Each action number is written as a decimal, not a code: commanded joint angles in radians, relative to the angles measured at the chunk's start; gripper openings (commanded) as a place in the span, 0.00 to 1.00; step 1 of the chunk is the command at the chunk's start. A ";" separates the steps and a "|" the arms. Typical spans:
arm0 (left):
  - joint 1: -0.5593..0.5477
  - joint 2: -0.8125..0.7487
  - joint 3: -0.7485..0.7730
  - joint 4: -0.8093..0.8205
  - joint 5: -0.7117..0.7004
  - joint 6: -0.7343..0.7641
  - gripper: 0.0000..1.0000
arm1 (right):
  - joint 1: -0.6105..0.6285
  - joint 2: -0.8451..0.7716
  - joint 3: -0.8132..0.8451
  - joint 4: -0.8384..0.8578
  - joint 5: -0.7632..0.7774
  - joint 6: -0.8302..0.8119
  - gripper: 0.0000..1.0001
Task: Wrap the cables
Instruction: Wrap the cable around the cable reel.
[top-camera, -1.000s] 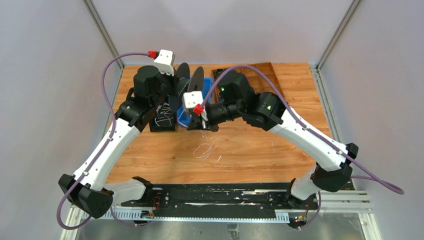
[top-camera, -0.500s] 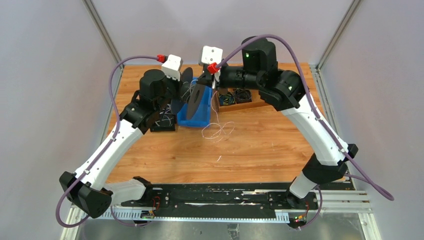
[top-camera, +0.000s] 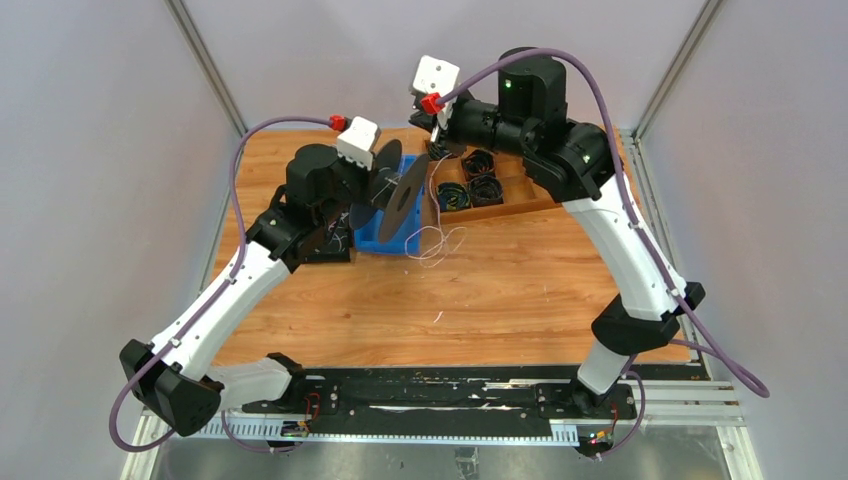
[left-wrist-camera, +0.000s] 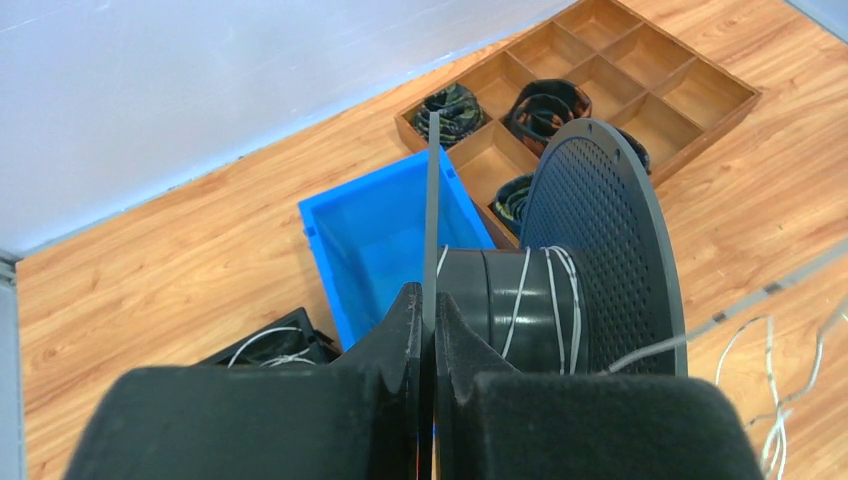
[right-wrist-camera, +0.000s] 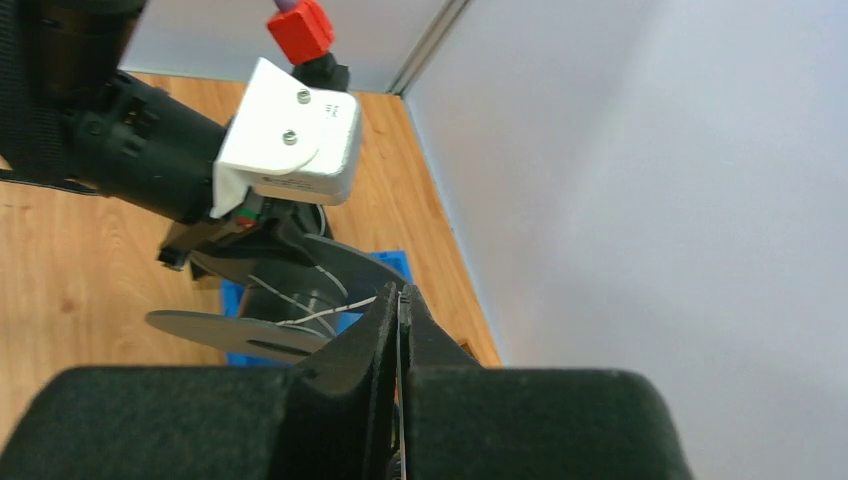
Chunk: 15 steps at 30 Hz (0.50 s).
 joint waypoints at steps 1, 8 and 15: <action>-0.011 -0.022 0.000 0.056 0.055 0.030 0.00 | -0.034 0.013 -0.014 0.074 0.070 -0.077 0.01; -0.012 -0.039 -0.002 0.054 0.145 0.030 0.00 | -0.089 0.051 -0.061 0.141 0.129 -0.142 0.01; -0.012 -0.043 0.001 0.054 0.215 0.031 0.00 | -0.130 0.090 -0.108 0.189 0.114 -0.162 0.01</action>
